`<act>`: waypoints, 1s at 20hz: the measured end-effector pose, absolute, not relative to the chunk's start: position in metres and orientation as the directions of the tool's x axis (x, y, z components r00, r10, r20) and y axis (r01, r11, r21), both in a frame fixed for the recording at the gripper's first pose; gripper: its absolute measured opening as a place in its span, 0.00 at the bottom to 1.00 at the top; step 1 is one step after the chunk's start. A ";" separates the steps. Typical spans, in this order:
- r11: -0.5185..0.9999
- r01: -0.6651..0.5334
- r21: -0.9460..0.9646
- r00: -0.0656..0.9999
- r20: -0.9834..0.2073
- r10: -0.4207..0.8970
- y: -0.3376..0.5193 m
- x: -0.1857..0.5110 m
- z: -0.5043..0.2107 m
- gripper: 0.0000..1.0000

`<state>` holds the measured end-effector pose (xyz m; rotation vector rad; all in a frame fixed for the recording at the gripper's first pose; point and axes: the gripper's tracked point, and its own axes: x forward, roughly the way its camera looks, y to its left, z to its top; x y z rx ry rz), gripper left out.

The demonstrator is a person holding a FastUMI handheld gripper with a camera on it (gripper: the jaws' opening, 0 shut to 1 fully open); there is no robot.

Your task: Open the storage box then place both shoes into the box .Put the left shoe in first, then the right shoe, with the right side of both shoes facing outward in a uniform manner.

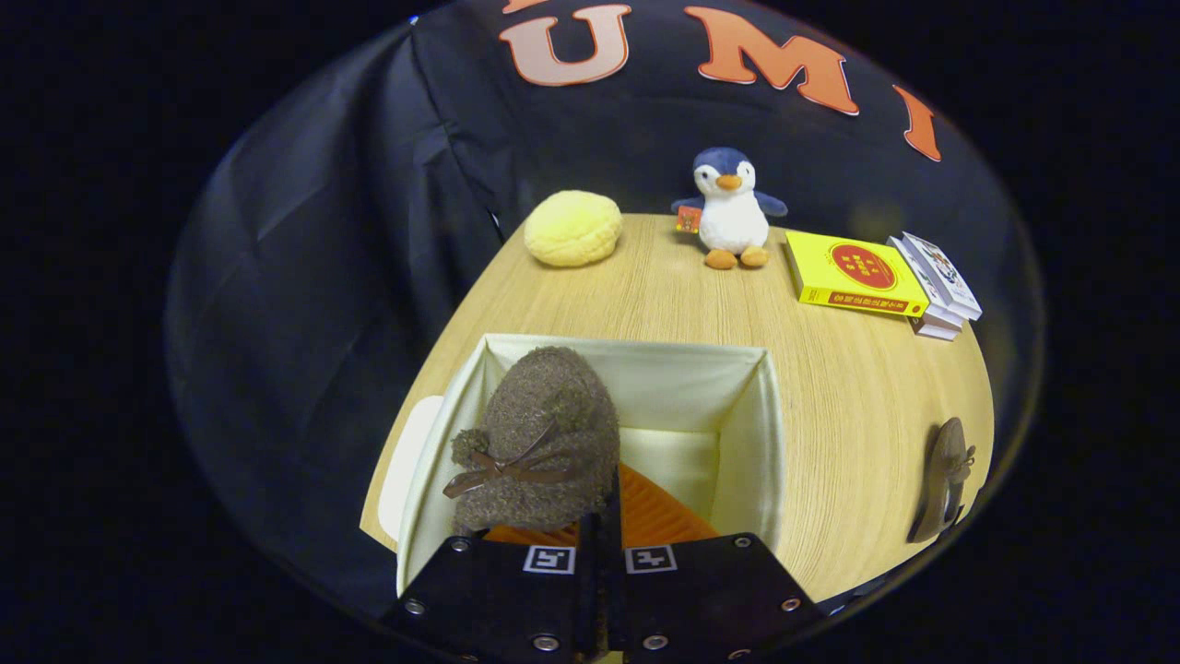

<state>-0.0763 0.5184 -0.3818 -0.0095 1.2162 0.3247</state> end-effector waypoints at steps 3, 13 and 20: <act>0.958 -0.252 0.138 0.223 -0.955 0.196 0.530 -0.088 -0.411 0.05; 0.917 -0.254 0.309 -0.013 -0.949 0.316 0.540 -0.133 -0.419 0.39; 0.776 -0.229 0.587 0.065 -0.786 0.614 0.504 -0.110 -0.329 0.60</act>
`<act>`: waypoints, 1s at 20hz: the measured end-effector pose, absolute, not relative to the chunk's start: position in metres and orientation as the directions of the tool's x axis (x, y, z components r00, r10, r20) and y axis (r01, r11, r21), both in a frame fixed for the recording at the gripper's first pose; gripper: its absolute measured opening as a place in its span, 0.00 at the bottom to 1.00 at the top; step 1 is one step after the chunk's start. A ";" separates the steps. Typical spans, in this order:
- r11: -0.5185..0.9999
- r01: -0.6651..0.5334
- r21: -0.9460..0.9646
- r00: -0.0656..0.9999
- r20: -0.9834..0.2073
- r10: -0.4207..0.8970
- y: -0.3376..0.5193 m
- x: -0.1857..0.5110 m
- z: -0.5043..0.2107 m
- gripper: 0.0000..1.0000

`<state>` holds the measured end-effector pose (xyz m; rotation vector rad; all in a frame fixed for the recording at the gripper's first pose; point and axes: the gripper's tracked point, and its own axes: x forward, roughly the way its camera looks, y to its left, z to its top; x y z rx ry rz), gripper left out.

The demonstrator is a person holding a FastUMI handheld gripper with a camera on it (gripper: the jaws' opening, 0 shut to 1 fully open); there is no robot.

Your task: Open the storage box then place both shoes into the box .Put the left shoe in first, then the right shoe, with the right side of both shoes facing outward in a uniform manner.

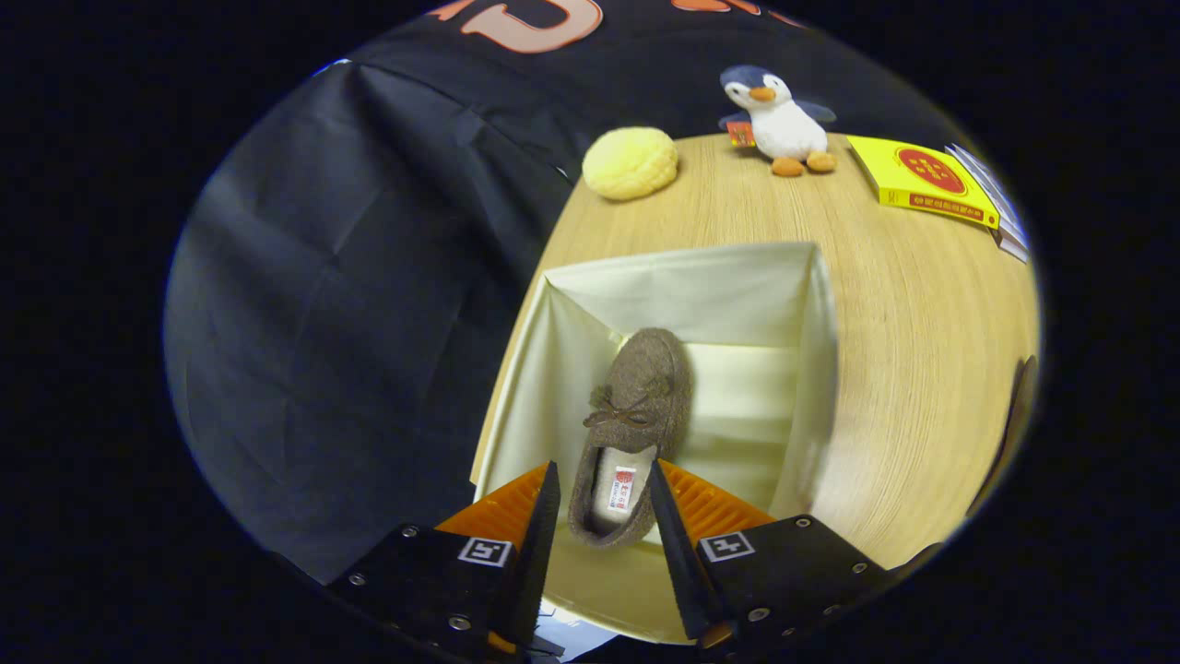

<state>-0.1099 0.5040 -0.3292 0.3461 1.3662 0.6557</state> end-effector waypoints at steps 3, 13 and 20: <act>0.770 -0.253 0.585 0.147 -0.764 0.629 0.451 -0.094 -0.306 0.74; 0.912 -0.151 0.380 0.395 -0.823 0.409 0.196 -0.071 -0.322 0.95; 0.960 -0.069 0.271 0.326 -0.903 0.278 0.077 -0.110 -0.387 0.90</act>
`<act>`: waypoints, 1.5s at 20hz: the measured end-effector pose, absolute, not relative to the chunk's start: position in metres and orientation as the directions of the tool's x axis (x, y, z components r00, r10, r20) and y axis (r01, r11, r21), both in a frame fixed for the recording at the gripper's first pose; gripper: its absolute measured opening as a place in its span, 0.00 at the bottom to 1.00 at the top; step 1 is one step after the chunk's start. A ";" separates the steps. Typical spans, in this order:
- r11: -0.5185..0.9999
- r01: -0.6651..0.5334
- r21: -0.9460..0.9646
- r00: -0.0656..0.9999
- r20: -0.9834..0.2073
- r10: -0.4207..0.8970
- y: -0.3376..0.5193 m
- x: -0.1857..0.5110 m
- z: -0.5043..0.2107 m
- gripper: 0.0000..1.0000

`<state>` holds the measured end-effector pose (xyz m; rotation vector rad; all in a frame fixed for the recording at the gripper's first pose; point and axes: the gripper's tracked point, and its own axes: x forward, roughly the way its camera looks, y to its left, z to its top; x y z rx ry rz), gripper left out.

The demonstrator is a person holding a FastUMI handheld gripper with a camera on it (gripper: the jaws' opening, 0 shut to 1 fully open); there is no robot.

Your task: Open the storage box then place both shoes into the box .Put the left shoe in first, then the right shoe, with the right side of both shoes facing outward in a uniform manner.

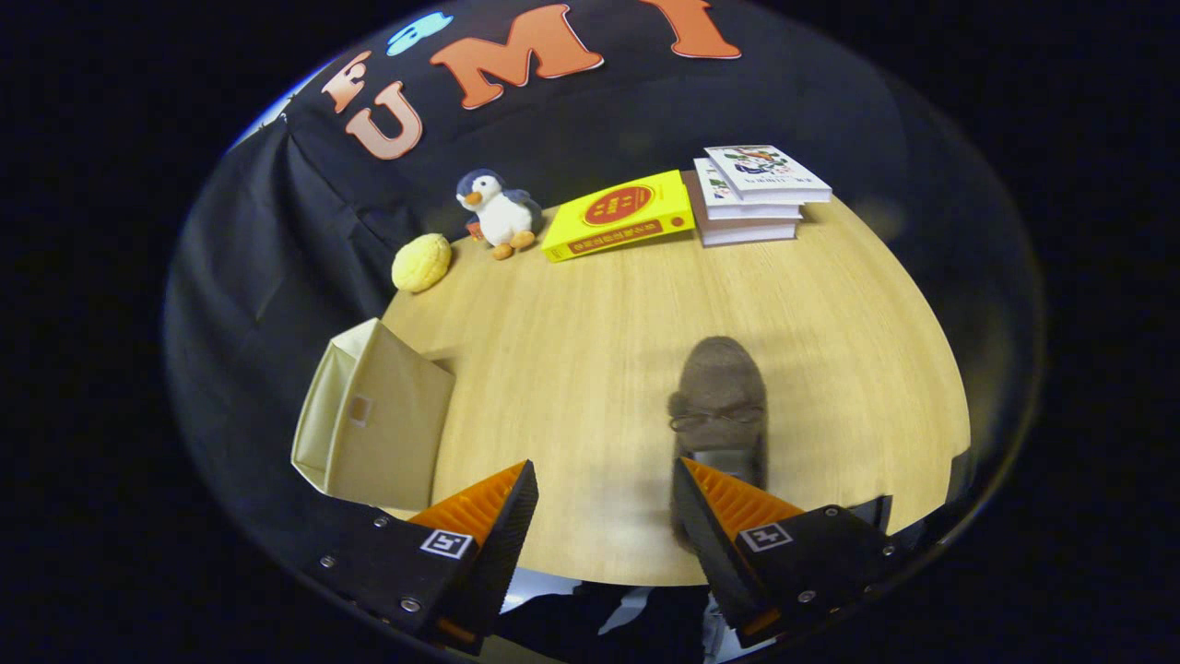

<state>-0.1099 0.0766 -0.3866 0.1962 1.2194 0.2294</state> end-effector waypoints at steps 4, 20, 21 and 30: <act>0.979 -0.066 0.193 0.328 -0.923 0.204 0.031 -0.111 -0.427 0.80; 0.995 -0.033 0.098 0.343 -0.933 0.103 0.005 -0.082 -0.504 0.12; 0.994 -0.024 0.105 0.335 -0.936 0.107 0.004 -0.081 -0.504 0.10; 0.989 0.054 0.136 0.339 -0.934 0.110 0.046 -0.086 -0.425 0.05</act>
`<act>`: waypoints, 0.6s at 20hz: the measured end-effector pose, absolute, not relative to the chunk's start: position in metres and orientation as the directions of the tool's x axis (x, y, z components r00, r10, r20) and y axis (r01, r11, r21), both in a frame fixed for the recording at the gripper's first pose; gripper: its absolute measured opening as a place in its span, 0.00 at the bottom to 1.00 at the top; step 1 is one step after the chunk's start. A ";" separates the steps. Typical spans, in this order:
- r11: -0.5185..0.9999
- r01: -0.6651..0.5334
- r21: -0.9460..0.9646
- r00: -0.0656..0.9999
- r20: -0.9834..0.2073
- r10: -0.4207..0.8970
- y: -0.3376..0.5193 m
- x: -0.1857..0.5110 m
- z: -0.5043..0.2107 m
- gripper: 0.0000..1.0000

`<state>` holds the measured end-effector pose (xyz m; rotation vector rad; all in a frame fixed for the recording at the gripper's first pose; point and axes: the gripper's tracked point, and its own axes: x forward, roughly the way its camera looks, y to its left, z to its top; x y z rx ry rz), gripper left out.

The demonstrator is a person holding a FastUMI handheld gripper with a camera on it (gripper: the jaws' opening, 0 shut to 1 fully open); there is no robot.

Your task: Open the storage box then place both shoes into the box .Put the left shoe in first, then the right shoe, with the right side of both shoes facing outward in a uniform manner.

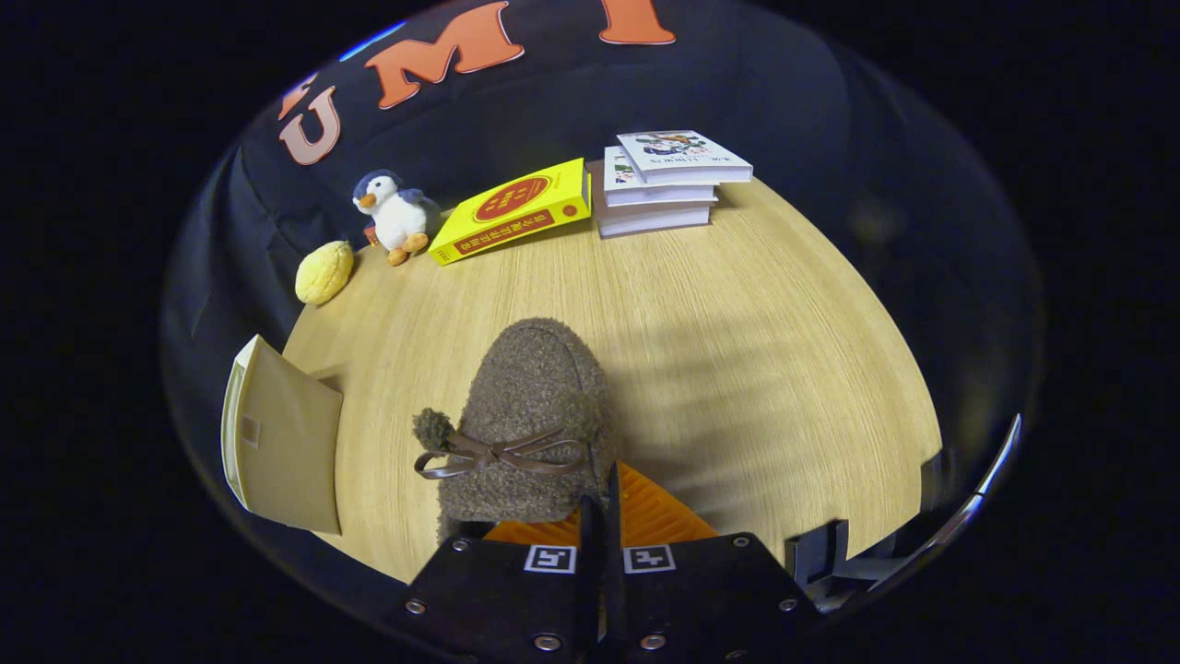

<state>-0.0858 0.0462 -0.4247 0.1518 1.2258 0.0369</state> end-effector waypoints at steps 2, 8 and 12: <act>0.989 0.046 0.139 0.343 -0.932 0.116 0.068 -0.083 -0.403 0.05; 0.984 -0.010 0.180 0.356 -0.918 0.172 0.159 -0.072 -0.342 0.05; 0.968 -0.092 0.233 0.352 -0.902 0.250 0.234 -0.065 -0.316 0.05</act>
